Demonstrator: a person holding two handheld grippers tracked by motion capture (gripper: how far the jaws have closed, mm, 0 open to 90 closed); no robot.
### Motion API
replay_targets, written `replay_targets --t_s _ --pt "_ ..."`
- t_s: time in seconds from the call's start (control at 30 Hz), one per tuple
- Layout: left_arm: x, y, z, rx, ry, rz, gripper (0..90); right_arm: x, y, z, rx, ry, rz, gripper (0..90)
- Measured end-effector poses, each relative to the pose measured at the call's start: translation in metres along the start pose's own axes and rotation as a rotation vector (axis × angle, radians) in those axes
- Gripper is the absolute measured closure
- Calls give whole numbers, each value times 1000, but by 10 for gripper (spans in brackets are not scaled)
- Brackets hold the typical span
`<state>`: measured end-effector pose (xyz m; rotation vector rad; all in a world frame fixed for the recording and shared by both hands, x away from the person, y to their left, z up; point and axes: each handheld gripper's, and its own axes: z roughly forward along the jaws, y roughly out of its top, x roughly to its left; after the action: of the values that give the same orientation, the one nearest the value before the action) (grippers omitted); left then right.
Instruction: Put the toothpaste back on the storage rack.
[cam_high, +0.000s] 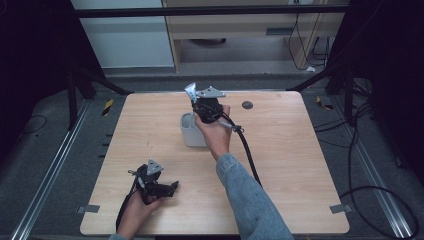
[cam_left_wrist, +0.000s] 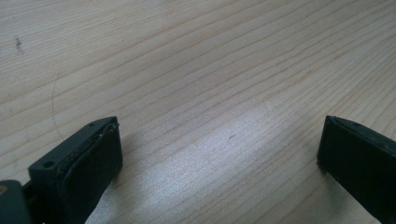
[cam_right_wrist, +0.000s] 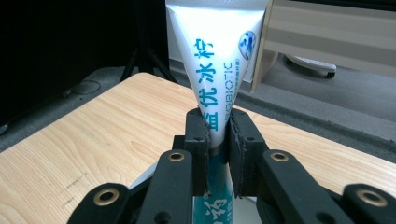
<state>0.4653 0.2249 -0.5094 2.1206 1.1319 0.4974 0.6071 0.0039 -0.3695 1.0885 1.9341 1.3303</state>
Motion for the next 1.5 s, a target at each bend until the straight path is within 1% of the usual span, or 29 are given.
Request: replay_targets --t_s 0.23,0.4,0.47,0.53,0.6,0.73,1.0,1.23,1.37,1.5 --pt "0 0 0 0 -1 -3 0 -3 -4 0 24 -4 3 791" --pt "0 0 0 0 -1 -3 0 -4 -9 4 44 -2 10 791" --pt "0 0 0 0 -1 -3 0 -4 -11 5 54 -5 5 791" --pt "0 0 0 0 0 -2 0 -3 -11 6 61 -7 8 791" --pt "0 0 0 0 -1 -3 0 -2 -11 5 64 -8 -2 791" --pt "0 0 0 0 -1 -4 0 0 -11 6 88 -6 -8 791" --pt "0 0 0 0 0 -3 0 -2 -13 8 122 -5 0 792" --pt "0 0 0 1 0 -3 0 -2 -15 8 150 -7 -12 793" --pt "0 0 0 0 0 -3 0 -2 -17 9 169 -13 -2 794" --pt "0 0 0 0 -1 -4 0 -4 -17 9 174 -15 2 795"
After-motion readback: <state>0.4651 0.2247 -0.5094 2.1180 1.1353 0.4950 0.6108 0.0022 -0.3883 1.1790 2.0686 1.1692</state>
